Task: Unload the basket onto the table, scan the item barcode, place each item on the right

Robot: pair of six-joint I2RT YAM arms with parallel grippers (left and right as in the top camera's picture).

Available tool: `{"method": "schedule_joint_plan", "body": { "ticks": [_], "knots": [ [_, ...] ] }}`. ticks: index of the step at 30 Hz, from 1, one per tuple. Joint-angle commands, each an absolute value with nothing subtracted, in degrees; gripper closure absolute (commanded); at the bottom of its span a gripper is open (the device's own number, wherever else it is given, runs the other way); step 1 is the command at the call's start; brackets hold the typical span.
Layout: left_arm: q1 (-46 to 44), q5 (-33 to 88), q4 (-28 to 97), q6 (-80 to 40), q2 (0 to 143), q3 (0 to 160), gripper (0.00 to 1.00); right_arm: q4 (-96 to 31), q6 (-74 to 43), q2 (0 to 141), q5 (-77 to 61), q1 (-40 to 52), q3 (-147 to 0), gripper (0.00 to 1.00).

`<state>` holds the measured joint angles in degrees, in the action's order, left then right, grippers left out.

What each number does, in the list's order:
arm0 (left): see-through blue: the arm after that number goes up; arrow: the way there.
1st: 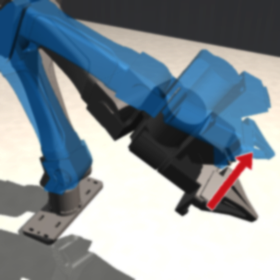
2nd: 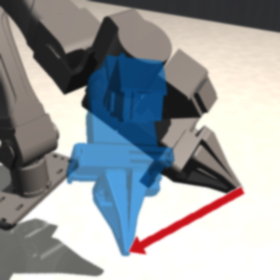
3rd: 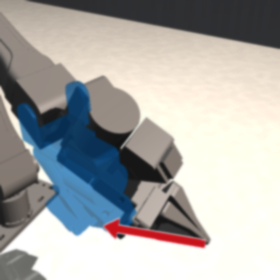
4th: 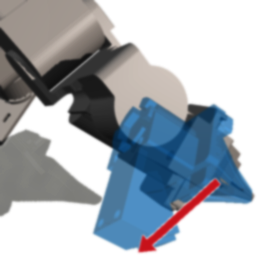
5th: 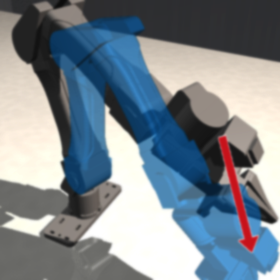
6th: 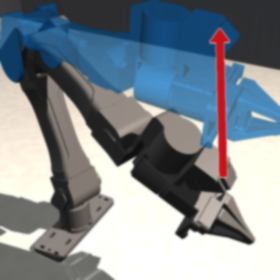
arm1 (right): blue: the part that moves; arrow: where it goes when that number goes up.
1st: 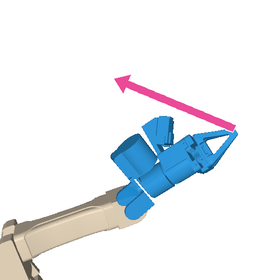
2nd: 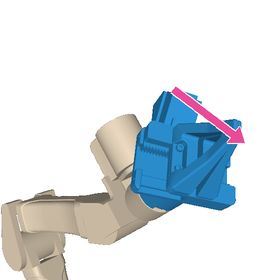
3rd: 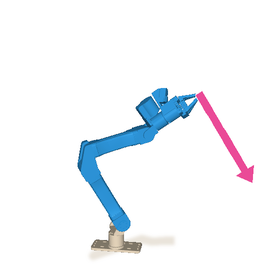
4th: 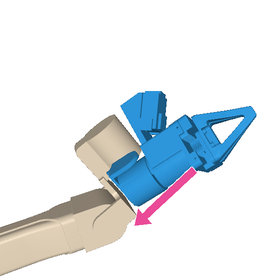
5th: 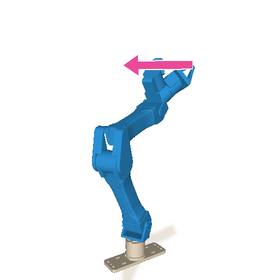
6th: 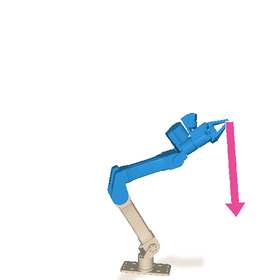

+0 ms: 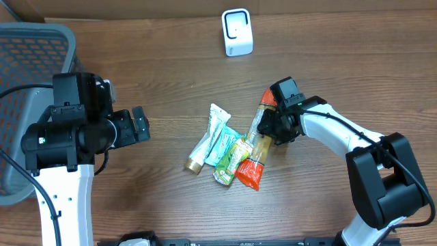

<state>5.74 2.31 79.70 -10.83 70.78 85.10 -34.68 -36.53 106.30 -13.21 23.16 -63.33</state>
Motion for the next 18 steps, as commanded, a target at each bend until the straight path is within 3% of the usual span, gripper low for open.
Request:
{"method": "schedule_joint_plan", "body": {
  "ticks": [1, 3, 12, 18],
  "knots": [
    [5.96, 2.52, 79.5, -11.81, 70.83, 85.65, 0.01, -35.48, -36.67, 107.66, -12.51, 24.03, -62.96, 0.88],
    [5.93, 2.52, 79.5, -11.81, 70.83, 85.65, 0.0, -36.91, -36.18, 107.46, -12.53, 23.66, -63.22, 0.96],
    [5.93, 2.55, 79.5, -11.81, 70.83, 85.65, 0.0, -56.71, -25.19, 101.12, -9.69, 19.4, -72.14, 0.96],
    [5.96, 2.55, 79.5, -11.81, 70.83, 85.65, 0.0, -75.57, -25.39, 99.68, 7.01, 20.27, -82.37, 0.96]
  ]
}}
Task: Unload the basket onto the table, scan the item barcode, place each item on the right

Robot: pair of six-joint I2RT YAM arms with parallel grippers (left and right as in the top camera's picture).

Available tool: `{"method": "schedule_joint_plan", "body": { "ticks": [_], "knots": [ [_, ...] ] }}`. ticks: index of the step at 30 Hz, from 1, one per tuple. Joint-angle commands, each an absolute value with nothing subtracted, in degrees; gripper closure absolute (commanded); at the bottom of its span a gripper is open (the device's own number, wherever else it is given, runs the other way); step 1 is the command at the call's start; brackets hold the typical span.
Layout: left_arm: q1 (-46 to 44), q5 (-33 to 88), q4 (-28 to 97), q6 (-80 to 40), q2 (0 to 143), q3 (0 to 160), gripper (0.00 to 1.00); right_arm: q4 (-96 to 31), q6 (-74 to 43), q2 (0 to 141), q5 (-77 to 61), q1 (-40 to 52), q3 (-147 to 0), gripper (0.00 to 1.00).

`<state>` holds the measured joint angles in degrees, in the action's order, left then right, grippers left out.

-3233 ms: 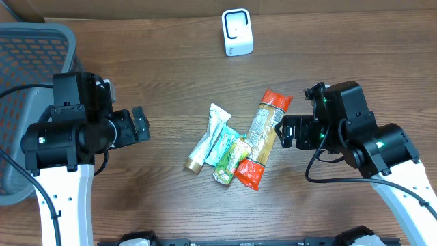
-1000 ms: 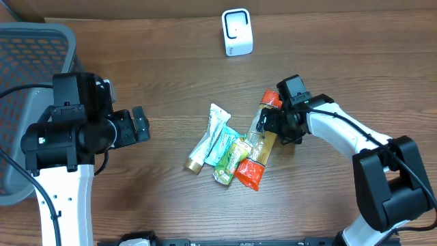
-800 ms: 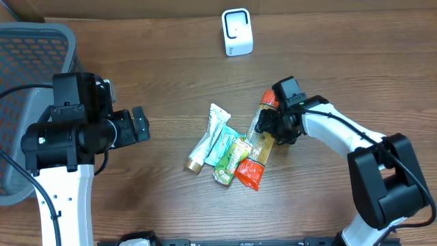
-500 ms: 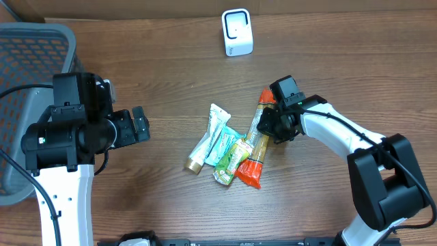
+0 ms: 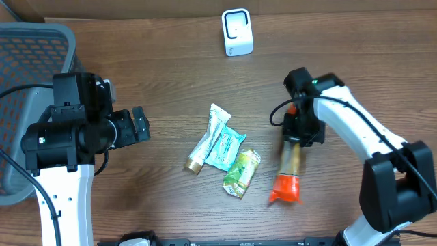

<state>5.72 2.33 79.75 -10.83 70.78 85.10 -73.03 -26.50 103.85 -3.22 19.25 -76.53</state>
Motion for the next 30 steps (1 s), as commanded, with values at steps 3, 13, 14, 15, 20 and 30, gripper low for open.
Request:
{"method": "schedule_joint_plan", "body": {
  "ticks": [3, 13, 14, 15, 20, 30],
  "knots": [
    [5.93, 2.55, 79.5, -11.81, 70.83, 85.65, 0.0, -77.67, -28.16, 100.57, 15.68, 22.17, -82.41, 0.96],
    [5.96, 2.55, 79.5, -11.81, 70.83, 85.65, 0.0, -78.52, -31.75, 115.5, 24.93, 27.42, -82.87, 0.96],
    [5.96, 2.55, 79.5, -11.81, 70.83, 85.65, 0.0, -78.08, -31.73, 116.51, 24.4, 27.86, -83.05, 0.96],
    [5.96, 2.52, 79.5, -11.81, 70.83, 85.65, 0.0, -77.58, -31.73, 117.12, 23.99, 28.42, -83.11, 0.96],
    [5.93, 2.55, 79.5, -11.81, 70.83, 85.65, 0.01, -74.41, -31.4, 117.56, 19.68, 31.4, -83.2, 0.85],
    [5.93, 2.55, 79.5, -11.81, 70.83, 85.65, 0.01, -67.11, -23.9, 117.1, 4.03, 33.3, -83.74, 0.37]
  ]
}}
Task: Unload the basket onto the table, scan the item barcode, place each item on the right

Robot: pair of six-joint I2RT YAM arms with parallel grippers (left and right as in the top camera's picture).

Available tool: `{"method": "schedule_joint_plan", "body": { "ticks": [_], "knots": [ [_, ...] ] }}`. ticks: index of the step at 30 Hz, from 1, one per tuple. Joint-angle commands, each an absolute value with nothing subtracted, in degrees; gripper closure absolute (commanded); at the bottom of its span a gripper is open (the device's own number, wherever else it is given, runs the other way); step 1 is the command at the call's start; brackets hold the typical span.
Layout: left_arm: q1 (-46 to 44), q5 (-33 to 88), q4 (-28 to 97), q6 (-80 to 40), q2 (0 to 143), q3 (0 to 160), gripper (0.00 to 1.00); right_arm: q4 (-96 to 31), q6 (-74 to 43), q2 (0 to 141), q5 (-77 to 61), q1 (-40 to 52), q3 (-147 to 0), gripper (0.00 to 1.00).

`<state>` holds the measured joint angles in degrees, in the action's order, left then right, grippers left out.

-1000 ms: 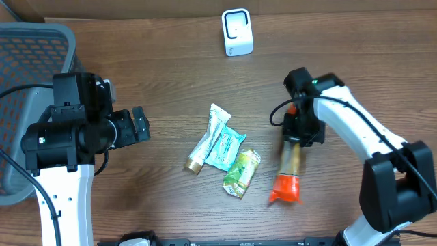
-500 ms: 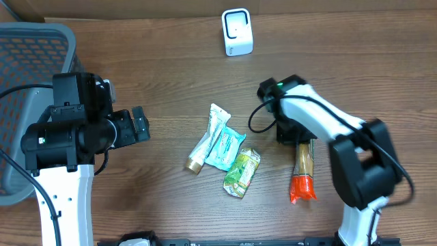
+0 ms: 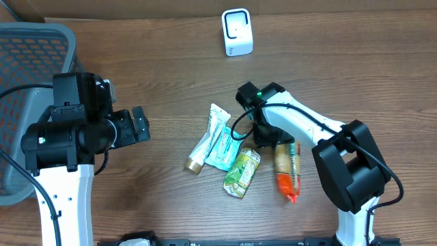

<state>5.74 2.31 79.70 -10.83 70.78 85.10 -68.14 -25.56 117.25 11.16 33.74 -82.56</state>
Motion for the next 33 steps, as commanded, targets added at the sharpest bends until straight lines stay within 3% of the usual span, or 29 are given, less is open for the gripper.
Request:
{"method": "schedule_joint_plan", "body": {
  "ticks": [1, 16, 23, 27, 33],
  "knots": [
    [5.93, 2.52, 79.5, -11.81, 70.83, 85.65, 0.0, -67.2, -23.9, 116.81, 3.68, 32.97, -83.96, 0.37],
    [5.96, 2.55, 79.5, -11.81, 70.83, 85.65, 0.0, -75.44, -22.37, 93.62, 2.83, 23.27, -85.36, 0.24],
    [5.96, 2.52, 79.5, -11.81, 70.83, 85.65, 0.0, -77.95, -22.44, 84.79, 2.83, 17.3, -85.25, 0.25],
    [5.96, 2.52, 79.5, -11.81, 70.83, 85.65, 0.01, -78.85, -21.96, 82.76, 2.68, 15.73, -84.36, 0.07],
    [5.93, 2.52, 79.5, -11.81, 70.83, 85.65, 0.0, -76.77, -20.49, 83.0, 1.1, 15.68, -78.22, 0.04]
  ]
}}
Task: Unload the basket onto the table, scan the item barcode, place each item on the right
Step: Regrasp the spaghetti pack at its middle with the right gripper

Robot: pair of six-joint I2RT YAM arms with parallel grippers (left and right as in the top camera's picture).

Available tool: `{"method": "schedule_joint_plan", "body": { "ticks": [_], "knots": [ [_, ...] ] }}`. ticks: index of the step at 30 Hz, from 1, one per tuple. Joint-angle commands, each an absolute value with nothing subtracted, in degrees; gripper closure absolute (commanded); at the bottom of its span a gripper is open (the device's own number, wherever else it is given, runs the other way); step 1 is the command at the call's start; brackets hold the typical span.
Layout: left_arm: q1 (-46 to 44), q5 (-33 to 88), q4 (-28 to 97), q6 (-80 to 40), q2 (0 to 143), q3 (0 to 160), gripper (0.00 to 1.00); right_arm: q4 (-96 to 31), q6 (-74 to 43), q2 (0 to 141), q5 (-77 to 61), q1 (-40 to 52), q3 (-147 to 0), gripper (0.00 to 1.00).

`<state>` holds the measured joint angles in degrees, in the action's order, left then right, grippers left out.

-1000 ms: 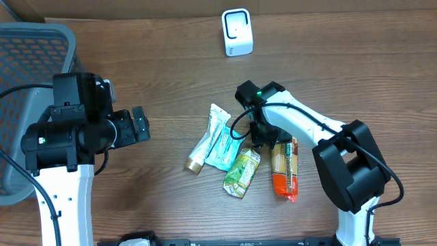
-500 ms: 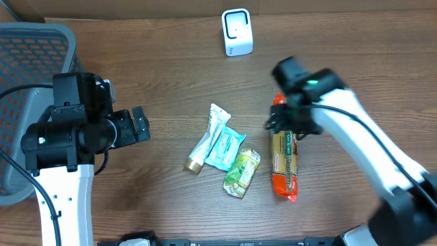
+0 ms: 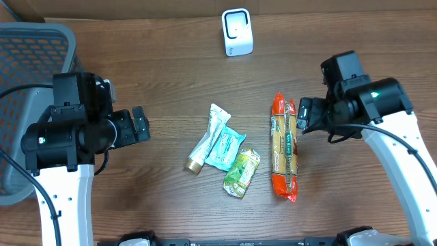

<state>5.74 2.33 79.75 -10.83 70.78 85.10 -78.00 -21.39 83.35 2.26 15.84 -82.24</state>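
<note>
The long orange-red packet [image 3: 284, 147] lies flat on the table, lengthwise front to back, to the right of the other items. My right gripper [image 3: 302, 116] hovers just right of the packet's upper end, open, with nothing between its fingers. The white barcode scanner [image 3: 237, 32] stands at the back centre. My left gripper [image 3: 141, 124] is open at the left, well away from the items.
A white-green tube [image 3: 207, 140], a teal packet [image 3: 226, 147] and a green packet [image 3: 242, 173] lie together at the table's centre. A grey mesh basket [image 3: 31, 61] fills the far left corner.
The right gripper has let go of the orange-red packet and moved right and back. The packet now lies flat, a little farther back. The left arm has not moved.
The right gripper was first shut on the orange-red packet atop the pile of items. It then held the packet away to the right, then next to the green packet. Now the packet lies alone right of the pile, released.
</note>
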Motion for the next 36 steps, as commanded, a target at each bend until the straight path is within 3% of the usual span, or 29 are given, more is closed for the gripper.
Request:
{"method": "schedule_joint_plan", "body": {
  "ticks": [1, 12, 36],
  "knots": [
    [5.96, 2.55, 79.5, -11.81, 70.83, 85.65, 0.0, -75.53, -20.51, 83.0, 0.82, 15.68, -76.34, 0.04],
    [5.96, 2.55, 79.5, -11.81, 70.83, 85.65, 0.0, -62.7, -20.03, 83.07, -6.15, 15.68, -64.14, 0.03],
    [5.96, 2.55, 79.5, -11.81, 70.83, 85.65, 0.01, -59.37, -15.44, 83.29, -8.75, 15.75, -59.92, 0.04]
  ]
}}
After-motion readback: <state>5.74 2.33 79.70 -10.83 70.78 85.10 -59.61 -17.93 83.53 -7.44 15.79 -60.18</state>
